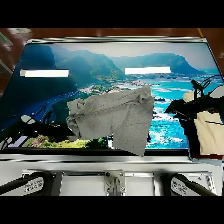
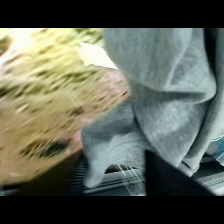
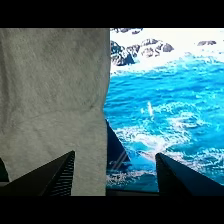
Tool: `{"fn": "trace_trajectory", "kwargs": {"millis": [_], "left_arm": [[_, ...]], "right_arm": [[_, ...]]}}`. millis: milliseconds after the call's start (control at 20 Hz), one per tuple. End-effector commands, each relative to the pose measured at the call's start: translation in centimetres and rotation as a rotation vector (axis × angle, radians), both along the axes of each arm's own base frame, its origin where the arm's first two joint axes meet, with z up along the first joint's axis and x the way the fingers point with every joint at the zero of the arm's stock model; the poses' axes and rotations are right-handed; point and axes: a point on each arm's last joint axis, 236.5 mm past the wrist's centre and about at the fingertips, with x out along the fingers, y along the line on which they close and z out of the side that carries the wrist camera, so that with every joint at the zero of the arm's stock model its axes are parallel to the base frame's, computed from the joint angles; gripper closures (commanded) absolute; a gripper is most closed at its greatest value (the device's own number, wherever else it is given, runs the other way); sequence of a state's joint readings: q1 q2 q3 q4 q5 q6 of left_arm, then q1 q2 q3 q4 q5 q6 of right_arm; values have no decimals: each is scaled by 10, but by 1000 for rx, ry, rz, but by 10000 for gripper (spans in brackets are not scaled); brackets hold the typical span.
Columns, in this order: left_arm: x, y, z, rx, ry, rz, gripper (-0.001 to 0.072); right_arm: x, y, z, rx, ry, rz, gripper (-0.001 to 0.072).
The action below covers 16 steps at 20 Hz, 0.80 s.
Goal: Fold the shirts.
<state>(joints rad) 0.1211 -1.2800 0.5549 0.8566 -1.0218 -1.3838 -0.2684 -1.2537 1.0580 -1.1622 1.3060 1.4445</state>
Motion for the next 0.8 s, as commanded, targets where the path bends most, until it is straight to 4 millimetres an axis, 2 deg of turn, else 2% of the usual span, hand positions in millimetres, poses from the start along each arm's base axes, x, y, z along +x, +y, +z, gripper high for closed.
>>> {"fn": "trace_trajectory", "kwargs": {"millis": [0, 100, 200, 250, 400, 550, 700, 750], "left_arm": [[2, -10, -10, -6, 12, 4, 668], [6, -10, -5, -3, -12, -1, 674], [15, -9, 7, 2, -68, -13, 674], [19, -9, 16, 5, -113, -33, 674], [27, -9, 45, 12, -230, -69, 673], [29, -11, 68, 14, -304, -77, 674], [30, -12, 87, 14, -361, -84, 674], [32, -12, 93, 17, -382, -85, 674]], "right_arm": [[-2, -6, -9, -18, 26, -17, 91], [-15, -2, -30, 2, 98, -22, 91], [-31, 11, -60, 68, 197, -35, 91], [-32, 18, -70, 103, 215, -47, 90], [-7, 43, -83, 211, 172, -91, 92], [3, 57, -108, 161, 161, -67, 93], [11, 84, -127, 186, 169, -72, 94], [14, 89, -131, 185, 160, -72, 143]]}}
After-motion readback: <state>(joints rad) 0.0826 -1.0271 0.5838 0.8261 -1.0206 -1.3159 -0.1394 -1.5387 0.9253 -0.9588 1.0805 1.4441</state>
